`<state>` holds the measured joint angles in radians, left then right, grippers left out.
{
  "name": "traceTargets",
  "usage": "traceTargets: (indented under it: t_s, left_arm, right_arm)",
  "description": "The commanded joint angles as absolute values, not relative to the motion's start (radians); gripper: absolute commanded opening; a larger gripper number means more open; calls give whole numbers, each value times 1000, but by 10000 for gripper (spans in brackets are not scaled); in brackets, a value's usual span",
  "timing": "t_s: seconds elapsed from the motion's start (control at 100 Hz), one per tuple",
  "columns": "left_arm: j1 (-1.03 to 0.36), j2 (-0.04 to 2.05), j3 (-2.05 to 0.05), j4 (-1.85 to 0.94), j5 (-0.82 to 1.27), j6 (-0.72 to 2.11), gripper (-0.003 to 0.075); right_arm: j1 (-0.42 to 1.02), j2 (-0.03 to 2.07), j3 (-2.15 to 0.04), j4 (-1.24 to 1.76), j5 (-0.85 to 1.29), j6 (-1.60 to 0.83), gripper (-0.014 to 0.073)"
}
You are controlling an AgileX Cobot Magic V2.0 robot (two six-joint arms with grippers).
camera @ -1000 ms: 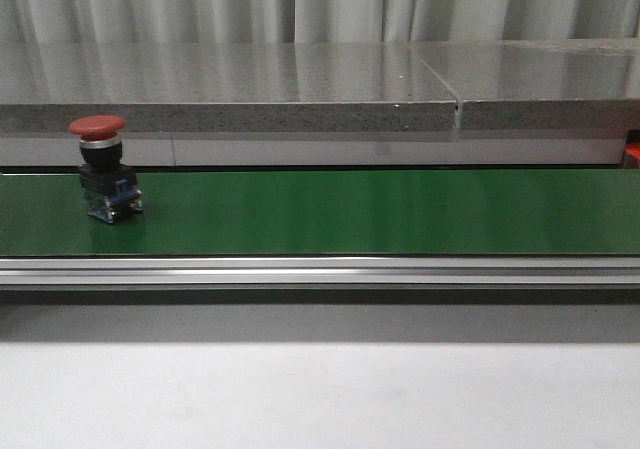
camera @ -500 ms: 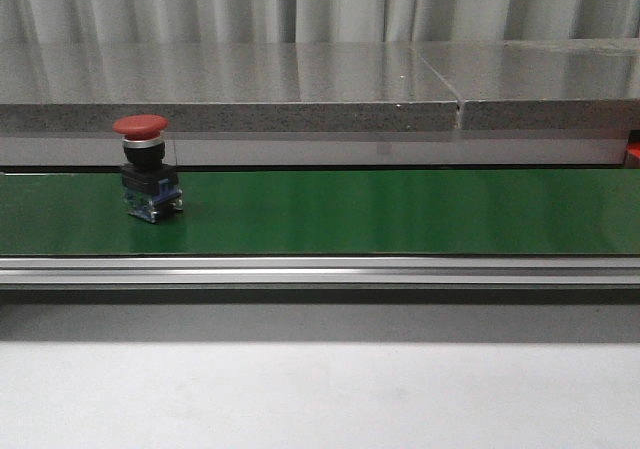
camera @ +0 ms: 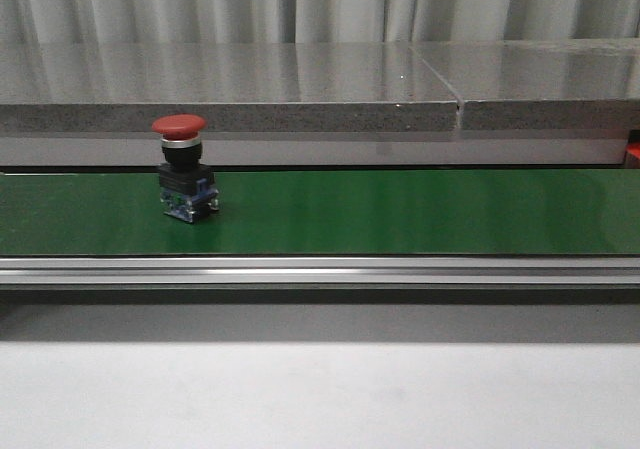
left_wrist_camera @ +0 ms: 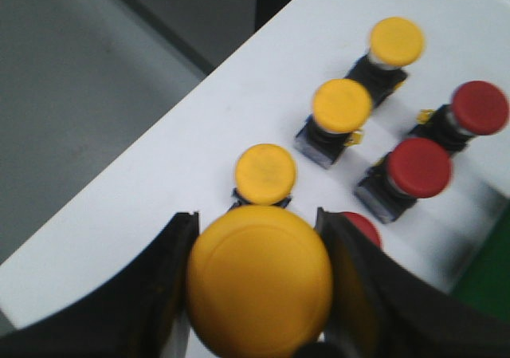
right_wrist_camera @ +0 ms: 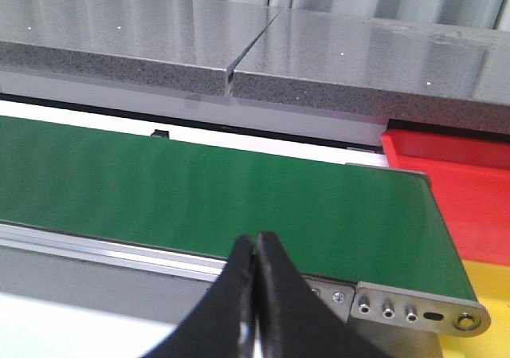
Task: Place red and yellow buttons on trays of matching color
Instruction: 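Grasp a yellow-capped button with the left gripper and lift it, then set the yellow button on the green belt and open the left gripper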
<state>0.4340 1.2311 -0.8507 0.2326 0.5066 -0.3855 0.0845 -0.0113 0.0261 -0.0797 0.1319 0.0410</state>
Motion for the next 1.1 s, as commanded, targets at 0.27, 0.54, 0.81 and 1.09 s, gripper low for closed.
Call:
traceTargets:
  t_s: [0.27, 0.54, 0.81, 1.09]
  left_arm:
    - [124, 1171, -976, 231, 508, -343, -19]
    - [26, 1236, -1014, 229, 479, -343, -19]
    - [-1, 1414, -1125, 223, 576, -327, -19]
    - [-37, 1509, -1137, 223, 594, -324, -18]
  right_arm:
    - [88, -24, 17, -90, 43, 37, -68]
    - [88, -24, 17, -90, 43, 37, -68]
    - [88, -24, 17, -90, 43, 37, -68]
    - [88, -24, 17, -90, 43, 37, -68]
